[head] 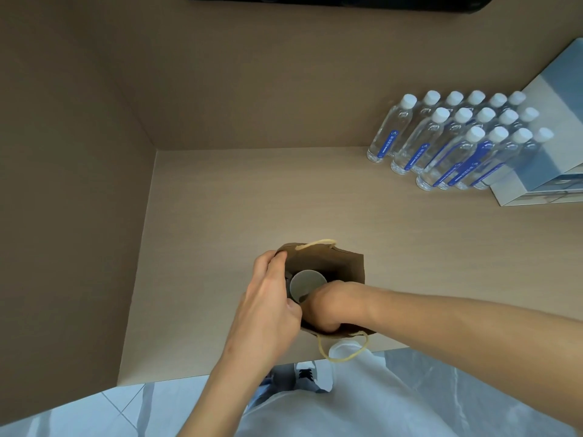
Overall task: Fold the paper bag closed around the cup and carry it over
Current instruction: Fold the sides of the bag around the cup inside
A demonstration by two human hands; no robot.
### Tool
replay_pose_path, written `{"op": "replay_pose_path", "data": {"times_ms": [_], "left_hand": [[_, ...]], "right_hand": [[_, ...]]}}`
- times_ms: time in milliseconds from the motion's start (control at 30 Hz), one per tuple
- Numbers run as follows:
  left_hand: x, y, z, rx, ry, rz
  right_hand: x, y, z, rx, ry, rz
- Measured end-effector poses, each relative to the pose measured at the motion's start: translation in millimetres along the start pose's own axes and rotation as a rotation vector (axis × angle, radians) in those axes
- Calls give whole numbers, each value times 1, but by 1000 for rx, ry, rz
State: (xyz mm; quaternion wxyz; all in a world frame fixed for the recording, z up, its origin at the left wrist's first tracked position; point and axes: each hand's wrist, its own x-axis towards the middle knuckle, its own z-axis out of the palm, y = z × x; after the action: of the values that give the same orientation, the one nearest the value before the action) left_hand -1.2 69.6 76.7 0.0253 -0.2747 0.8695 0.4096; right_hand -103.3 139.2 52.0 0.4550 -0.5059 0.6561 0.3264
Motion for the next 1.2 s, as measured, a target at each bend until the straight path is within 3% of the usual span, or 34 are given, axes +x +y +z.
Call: {"op": "replay_pose_path", "data": {"times_ms": [300, 367, 500, 600, 1000, 1200], "left_hand": [[3, -1, 3, 0, -1, 16], [5, -3, 3, 2, 3, 10], [7, -4, 3, -12, 7, 19], [8, -3, 4, -13, -6, 28], [12, -6, 1, -19, 24, 58], [13, -10, -4, 11, 44, 32]], "right_hand": [[-5, 8, 0, 64, 56, 30], [-9, 12, -6, 190, 168, 26], [-17, 29, -21, 693, 530, 133], [-16, 27, -23, 899, 658, 102], [-10, 17, -23, 732, 836, 8], [-61, 44, -31, 854, 832, 35]]}}
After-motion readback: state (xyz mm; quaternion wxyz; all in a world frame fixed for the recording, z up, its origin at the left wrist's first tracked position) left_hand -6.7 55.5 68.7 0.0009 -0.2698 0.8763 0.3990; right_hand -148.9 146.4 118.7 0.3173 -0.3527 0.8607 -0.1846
